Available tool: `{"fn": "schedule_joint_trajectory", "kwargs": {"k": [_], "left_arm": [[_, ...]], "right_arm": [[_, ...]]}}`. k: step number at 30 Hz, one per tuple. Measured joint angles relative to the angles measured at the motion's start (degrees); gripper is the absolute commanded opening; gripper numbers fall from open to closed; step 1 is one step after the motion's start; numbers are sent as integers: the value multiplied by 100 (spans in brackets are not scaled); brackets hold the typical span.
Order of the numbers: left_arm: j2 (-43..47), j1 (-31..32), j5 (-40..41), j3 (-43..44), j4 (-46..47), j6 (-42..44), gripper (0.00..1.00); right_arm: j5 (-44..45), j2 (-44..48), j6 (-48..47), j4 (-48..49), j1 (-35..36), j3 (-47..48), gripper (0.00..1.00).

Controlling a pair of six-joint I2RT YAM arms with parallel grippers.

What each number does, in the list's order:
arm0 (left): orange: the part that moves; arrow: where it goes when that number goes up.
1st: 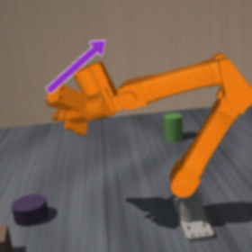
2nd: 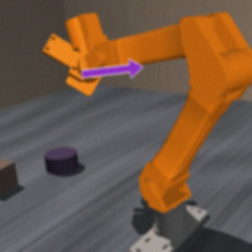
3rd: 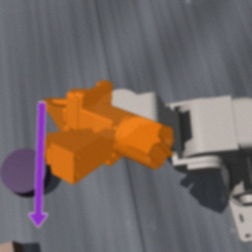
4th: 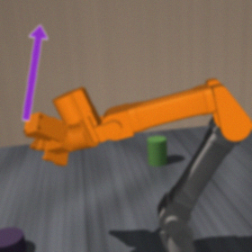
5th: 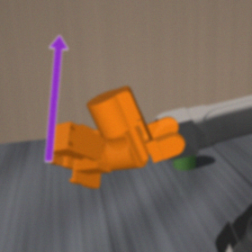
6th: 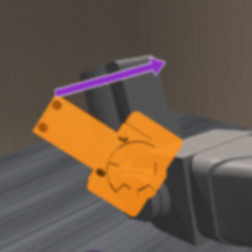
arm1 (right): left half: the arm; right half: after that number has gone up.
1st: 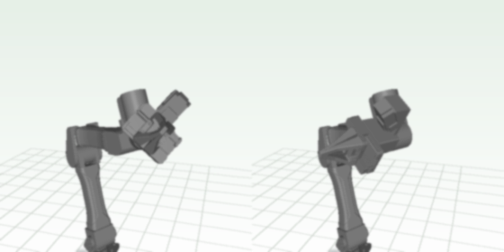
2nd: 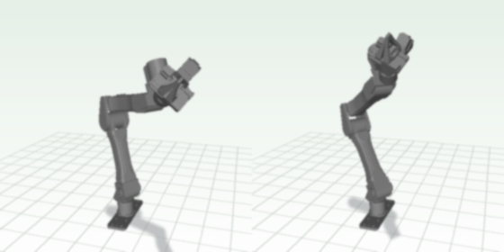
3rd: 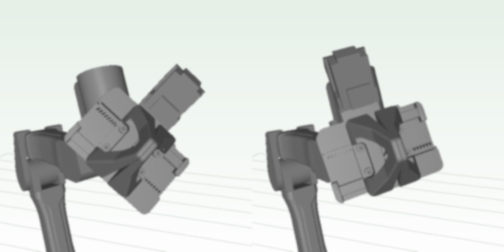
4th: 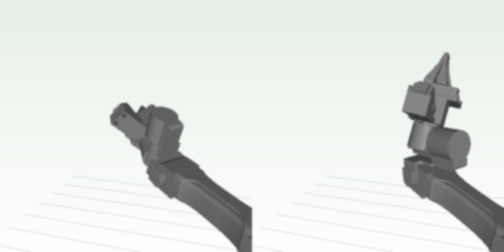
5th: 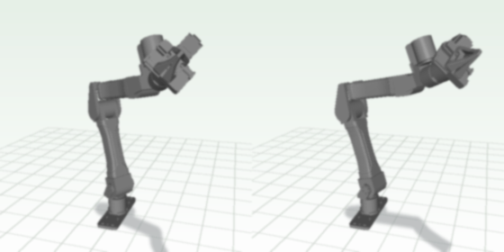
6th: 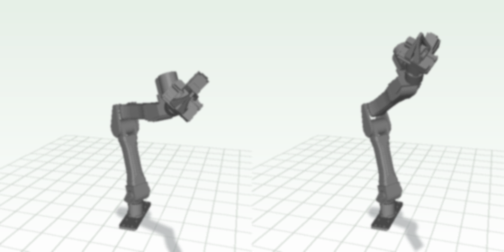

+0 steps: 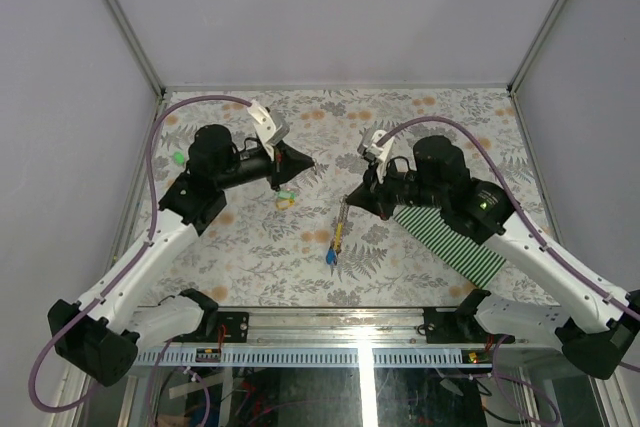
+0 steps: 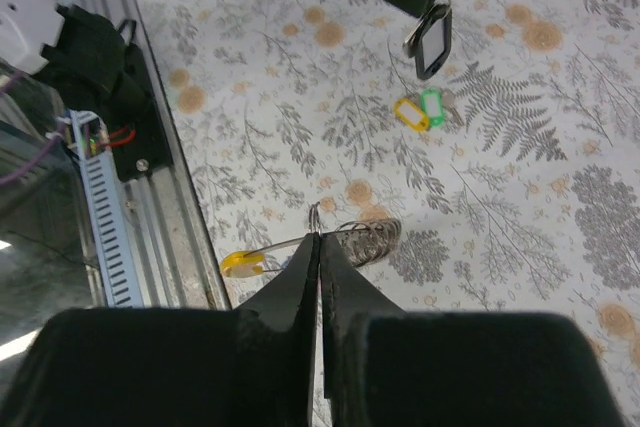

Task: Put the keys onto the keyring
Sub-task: Insert the key onto the keyring.

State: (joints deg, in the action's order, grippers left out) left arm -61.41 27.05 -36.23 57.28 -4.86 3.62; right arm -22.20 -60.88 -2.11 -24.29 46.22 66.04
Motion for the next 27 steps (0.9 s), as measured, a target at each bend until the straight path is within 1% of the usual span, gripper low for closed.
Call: {"fn": "schedule_joint_trajectory", "kwargs": {"k": [4, 8, 11, 16, 20, 27], "left_arm": [[175, 24, -356, 0, 129, 328, 0], [321, 37, -754, 17, 186, 605, 0], [380, 61, -1008, 61, 195, 750, 0], [538, 74, -1272, 116, 219, 916, 0], [599, 79, -1497, 229, 234, 933, 0], [577, 94, -1998, 560, 275, 973, 0]], "right_arm": [[-848, 2, 166, 339, -352, 4, 0], [-1626, 31, 273, 798, -442, -37, 0], [-2052, 214, 278, 1255, -490, -260, 0], [-2409, 841, -48, 1755, -498, -785, 0], [-2448, 1233, -525, 1818, -498, -817, 0], [-2444, 1355, -1128, 1801, -498, -772, 0]]}}
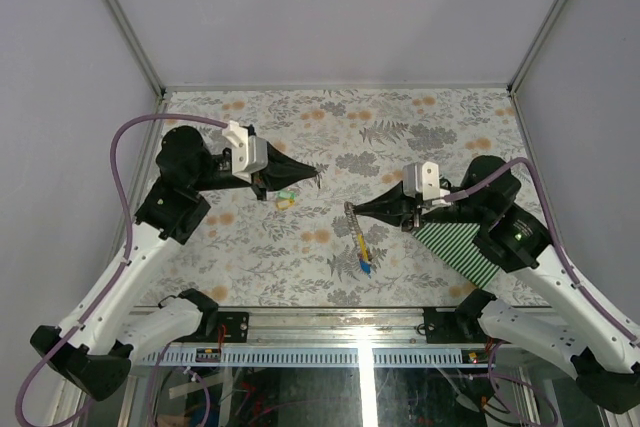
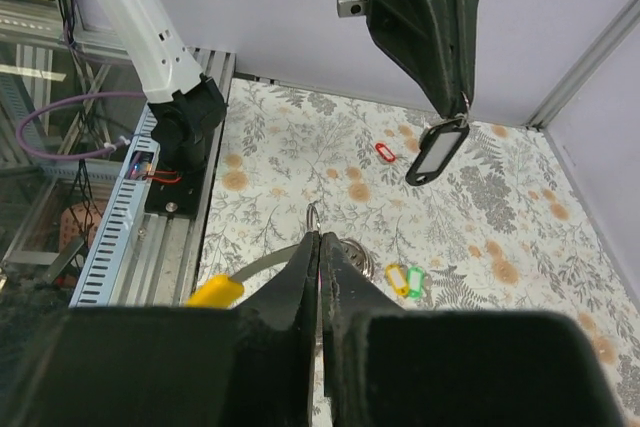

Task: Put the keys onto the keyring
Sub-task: Insert the key onto the keyring.

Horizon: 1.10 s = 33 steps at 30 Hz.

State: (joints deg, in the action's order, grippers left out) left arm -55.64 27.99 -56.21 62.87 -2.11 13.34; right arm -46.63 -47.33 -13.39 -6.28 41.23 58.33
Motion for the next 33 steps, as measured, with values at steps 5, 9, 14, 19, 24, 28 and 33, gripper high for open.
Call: {"fn": "schedule_joint_trajectory", "kwargs": {"k": [5, 9, 14, 19, 24, 28, 33], "left_arm": [[-11, 48, -374, 4, 44, 133, 0], [-9, 57, -717, 7, 90, 210, 0], [28, 59, -970, 7, 107, 286, 0], [66, 59, -1174, 7, 109, 326, 0], [63, 59, -1344, 7, 109, 328, 0], [63, 59, -1403, 7, 109, 330, 0], [63, 59, -1443, 9, 107, 341, 0]], "right_arm": [[-125, -258, -52, -66, -4, 225, 0], [-409, -498, 66, 26, -4, 378, 0], [-809, -688, 341, 302, -4, 378, 0], [-1115, -822, 664, 693, -4, 378, 0], [-1145, -911, 986, 992, -4, 378, 0], [-1141, -1067, 1211, 1082, -4, 378, 0], [-1145, -1300, 1467, 1196, -4, 382, 0]]}}
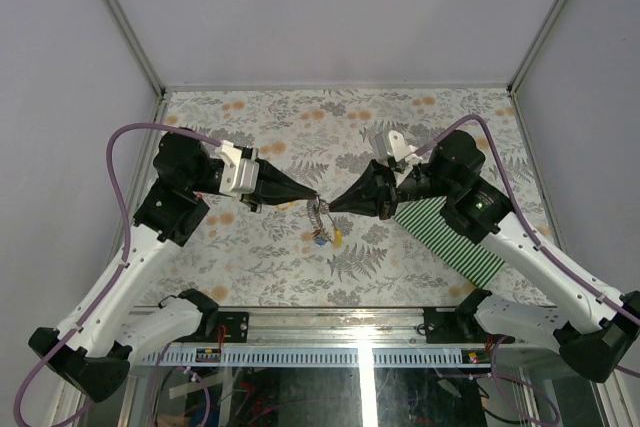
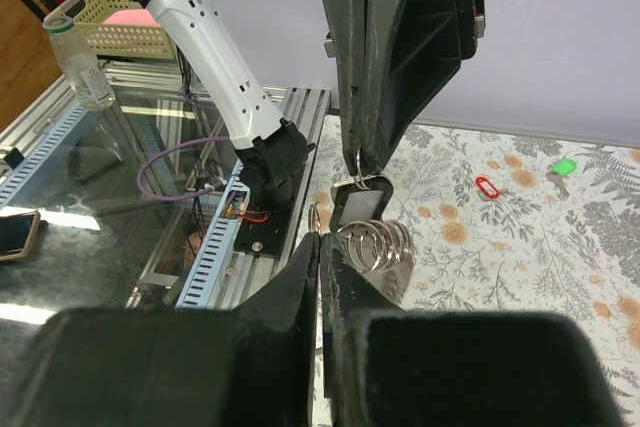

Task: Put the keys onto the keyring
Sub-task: Insert the key onto the keyring.

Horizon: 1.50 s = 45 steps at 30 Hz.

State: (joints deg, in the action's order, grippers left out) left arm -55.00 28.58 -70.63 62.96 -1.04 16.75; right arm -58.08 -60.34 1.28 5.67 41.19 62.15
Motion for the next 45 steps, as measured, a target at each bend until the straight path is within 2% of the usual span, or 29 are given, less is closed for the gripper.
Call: {"fn": "schedule_joint_trajectory", "kwargs": {"k": [45], "left_arm": [[-127, 0, -393, 111, -308, 278, 0]], "right_arm": [[214, -245, 695, 387, 0, 101, 0]]}}
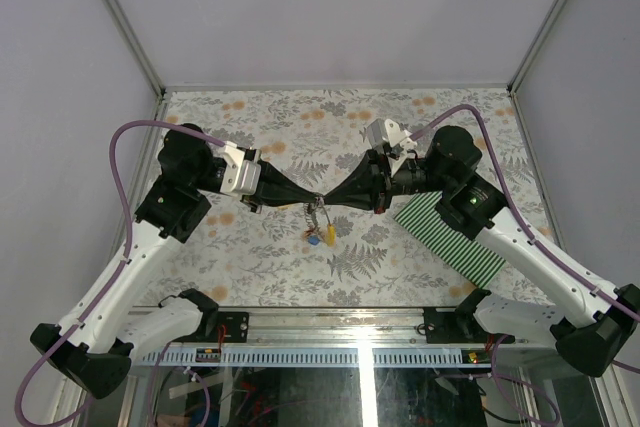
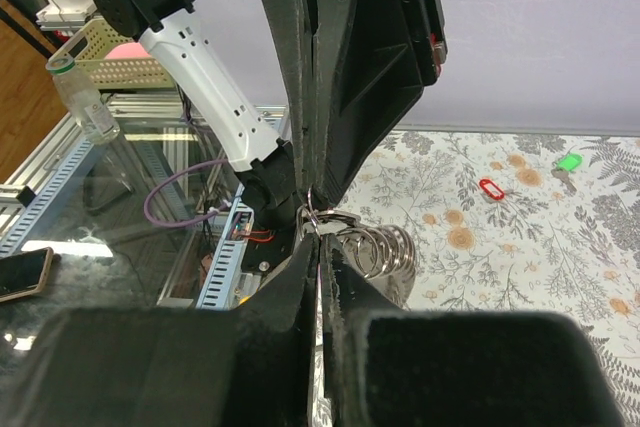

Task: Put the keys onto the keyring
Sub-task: Insert the key onto the keyring.

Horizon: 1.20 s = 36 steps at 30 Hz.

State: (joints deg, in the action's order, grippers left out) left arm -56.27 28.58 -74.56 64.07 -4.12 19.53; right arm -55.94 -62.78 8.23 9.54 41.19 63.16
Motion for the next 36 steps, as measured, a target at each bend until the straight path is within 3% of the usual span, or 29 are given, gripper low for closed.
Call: {"fn": "schedule_joint_trajectory", "kwargs": {"k": [36], "left_arm": [[4, 0, 103, 85, -227, 216, 0]], "right_arm": [[603, 267, 92, -83, 0, 0, 0]]}}
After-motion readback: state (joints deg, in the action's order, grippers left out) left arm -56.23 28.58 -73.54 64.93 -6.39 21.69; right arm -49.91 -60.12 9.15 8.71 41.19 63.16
